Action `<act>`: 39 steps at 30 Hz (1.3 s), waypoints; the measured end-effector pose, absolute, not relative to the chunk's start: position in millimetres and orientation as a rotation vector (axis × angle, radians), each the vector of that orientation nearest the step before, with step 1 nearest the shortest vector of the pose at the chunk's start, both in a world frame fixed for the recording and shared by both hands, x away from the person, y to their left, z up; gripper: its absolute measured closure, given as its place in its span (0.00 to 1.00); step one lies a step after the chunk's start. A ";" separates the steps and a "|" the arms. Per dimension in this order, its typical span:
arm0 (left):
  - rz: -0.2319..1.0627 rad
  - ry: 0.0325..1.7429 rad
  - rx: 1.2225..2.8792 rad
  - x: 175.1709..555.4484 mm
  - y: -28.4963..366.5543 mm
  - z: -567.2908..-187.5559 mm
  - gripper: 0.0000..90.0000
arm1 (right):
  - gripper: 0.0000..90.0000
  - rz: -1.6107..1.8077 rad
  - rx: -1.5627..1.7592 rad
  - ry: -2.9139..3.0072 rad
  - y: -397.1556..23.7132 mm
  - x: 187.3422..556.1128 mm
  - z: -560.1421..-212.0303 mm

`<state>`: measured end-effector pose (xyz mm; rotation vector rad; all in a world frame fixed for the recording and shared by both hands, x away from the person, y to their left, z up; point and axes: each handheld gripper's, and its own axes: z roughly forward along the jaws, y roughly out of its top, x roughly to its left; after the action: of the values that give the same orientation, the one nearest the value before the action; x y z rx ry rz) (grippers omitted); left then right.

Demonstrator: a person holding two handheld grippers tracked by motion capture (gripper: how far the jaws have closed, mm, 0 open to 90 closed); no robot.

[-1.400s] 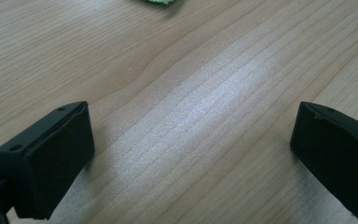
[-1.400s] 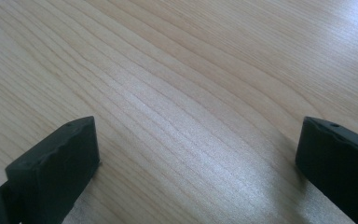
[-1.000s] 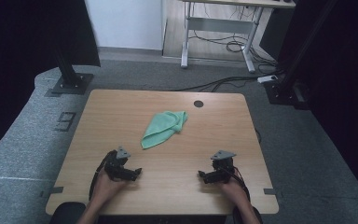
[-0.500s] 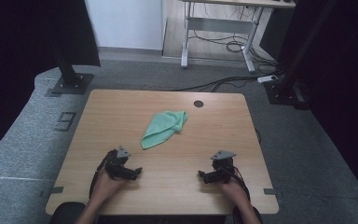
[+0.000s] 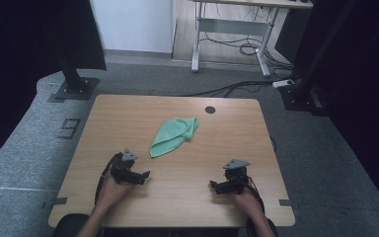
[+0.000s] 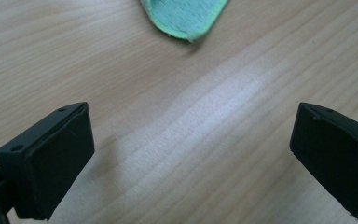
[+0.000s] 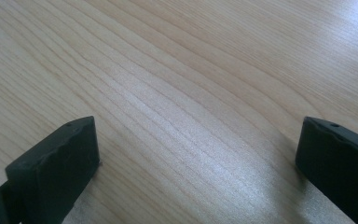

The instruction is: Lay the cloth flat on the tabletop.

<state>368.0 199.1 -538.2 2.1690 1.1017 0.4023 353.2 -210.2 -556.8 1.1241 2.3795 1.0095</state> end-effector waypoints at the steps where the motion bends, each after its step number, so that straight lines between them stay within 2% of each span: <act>1: 0.402 1.105 2.167 369.7 199.3 -537.6 0.00 | 0.00 1.009 1.124 2.379 -210.2 353.2 -556.8; 13: 0.401 1.117 2.141 397.3 192.7 -527.1 0.00 | 0.00 1.009 1.125 2.379 -210.2 353.2 -556.8; 24: 0.457 1.138 2.138 435.9 175.8 -520.5 0.00 | 0.00 1.009 1.125 2.379 -210.2 353.2 -556.8; 39: 0.502 1.221 2.158 465.5 167.9 -541.8 0.00 | 0.00 1.010 1.125 2.379 -210.2 353.2 -556.8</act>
<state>465.5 167.9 -541.8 2.1583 1.2215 0.5020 353.2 -210.2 -556.8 1.1245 2.3792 1.0095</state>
